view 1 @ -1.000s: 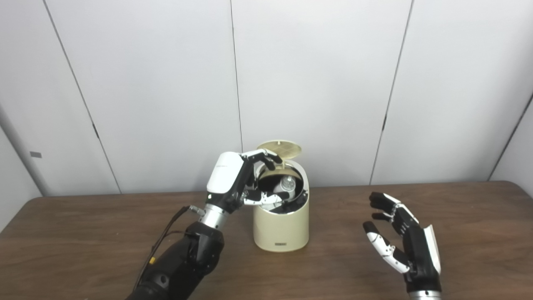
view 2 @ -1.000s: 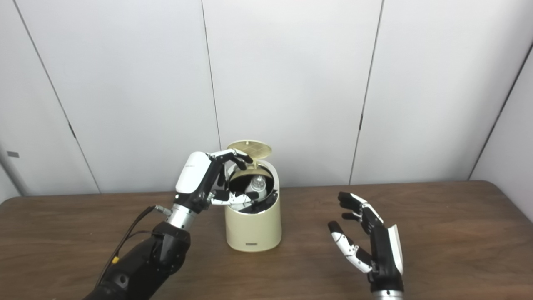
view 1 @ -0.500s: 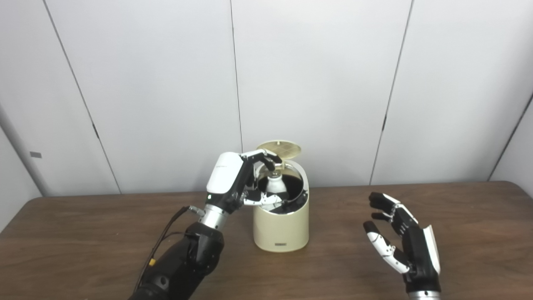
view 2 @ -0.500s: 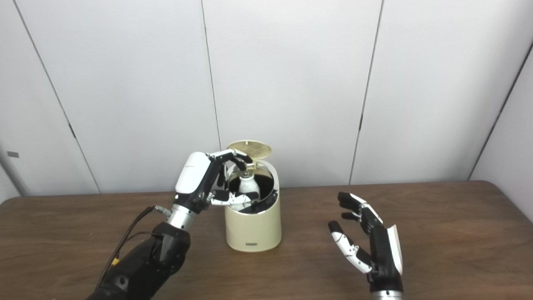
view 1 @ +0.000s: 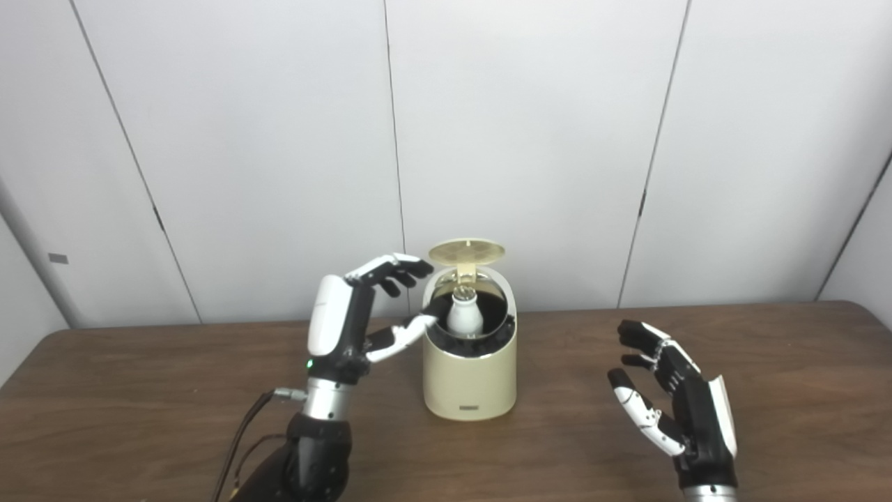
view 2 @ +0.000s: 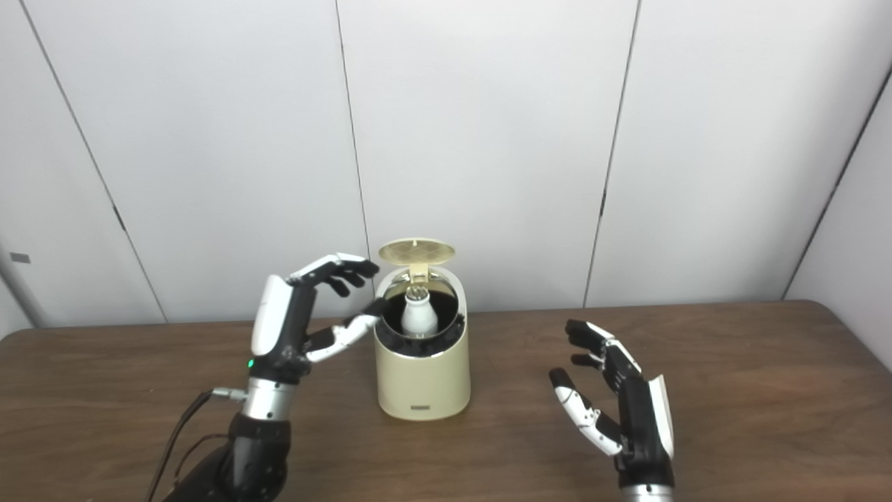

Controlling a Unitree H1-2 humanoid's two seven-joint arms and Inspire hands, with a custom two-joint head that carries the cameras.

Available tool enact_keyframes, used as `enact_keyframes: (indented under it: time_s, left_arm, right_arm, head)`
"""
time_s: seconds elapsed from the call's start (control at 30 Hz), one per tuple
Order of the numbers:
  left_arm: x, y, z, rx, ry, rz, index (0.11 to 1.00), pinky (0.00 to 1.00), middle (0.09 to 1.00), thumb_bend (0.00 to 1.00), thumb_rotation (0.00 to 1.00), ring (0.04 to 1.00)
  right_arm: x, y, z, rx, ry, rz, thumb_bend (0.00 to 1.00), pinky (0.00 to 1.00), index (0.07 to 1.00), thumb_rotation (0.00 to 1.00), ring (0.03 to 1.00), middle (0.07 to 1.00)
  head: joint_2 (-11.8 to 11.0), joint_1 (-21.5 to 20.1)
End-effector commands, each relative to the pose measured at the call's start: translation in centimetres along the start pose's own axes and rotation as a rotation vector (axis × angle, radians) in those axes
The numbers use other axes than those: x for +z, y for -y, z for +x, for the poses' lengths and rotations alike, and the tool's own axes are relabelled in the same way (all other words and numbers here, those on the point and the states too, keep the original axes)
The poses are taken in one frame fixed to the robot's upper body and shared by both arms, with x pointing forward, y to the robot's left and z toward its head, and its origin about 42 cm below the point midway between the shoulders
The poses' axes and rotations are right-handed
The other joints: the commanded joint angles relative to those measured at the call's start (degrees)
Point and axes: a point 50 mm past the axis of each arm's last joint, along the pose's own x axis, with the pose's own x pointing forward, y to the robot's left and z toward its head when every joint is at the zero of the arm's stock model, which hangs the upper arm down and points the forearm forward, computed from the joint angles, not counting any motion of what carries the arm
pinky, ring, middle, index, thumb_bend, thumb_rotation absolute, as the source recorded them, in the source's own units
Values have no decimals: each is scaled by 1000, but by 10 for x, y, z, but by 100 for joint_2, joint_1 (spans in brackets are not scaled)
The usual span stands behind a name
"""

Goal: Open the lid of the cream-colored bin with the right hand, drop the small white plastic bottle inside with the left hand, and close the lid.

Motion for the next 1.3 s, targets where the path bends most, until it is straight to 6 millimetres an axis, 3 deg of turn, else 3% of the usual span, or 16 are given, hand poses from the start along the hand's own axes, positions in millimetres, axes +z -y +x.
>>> enact_keyframes:
  time_s: [0.0,0.17,0.4,0.53,0.67,0.77,0.9,1.0,1.07,1.13,1.27]
  left_arm:
    - [17,-16,17,63,68,-59,605,487,605,436,825,574]
    - [25,-34,4,120,45,-133,608,496,614,346,776,585]
    - [32,-52,-22,233,-27,-256,614,532,613,413,762,598]
    - [25,-63,-49,296,-107,-287,626,546,622,365,824,615]
    - [18,-67,-77,297,-183,-276,655,585,663,321,700,665]
    - [12,-67,-93,278,-228,-246,665,589,677,314,687,669]
    - [5,-67,-105,256,-264,-211,679,591,694,356,734,678]
    - [3,-67,-106,252,-273,-214,682,592,698,368,729,681]
    - [3,-67,-105,249,-272,-216,677,596,693,371,730,679]
    - [3,-66,-104,241,-271,-219,675,595,692,371,732,679]
    - [2,-65,-105,233,-276,-218,660,592,679,369,726,671]
  right_arm:
    - [-13,-17,-24,12,-59,31,201,659,745,364,755,760]
    - [-15,-15,-23,12,-64,39,211,655,745,386,755,761]
    - [-16,-13,-22,16,-65,19,212,642,739,419,745,754]
    - [-17,-11,-21,14,-76,23,223,666,742,443,759,759]
    - [-17,-8,-21,20,-61,7,219,655,739,446,757,757]
    - [-16,-7,-21,19,-69,21,230,675,746,449,770,765]
    - [-10,-4,-17,27,-58,23,264,666,763,481,774,775]
    - [0,1,-7,69,1,-28,298,724,787,554,800,797]
    - [8,6,2,104,47,-100,396,736,797,716,811,809]
    - [20,14,16,146,93,-204,465,738,807,782,818,820]
    - [50,28,44,250,130,-386,768,848,898,931,910,907]
  head:
    - [-2,13]
    - [-8,55]
    - [-5,111]
    - [-16,117]
    - [-15,157]
    - [-1,148]
    - [11,98]
    - [17,97]
    - [44,58]
    - [44,58]
    - [61,32]
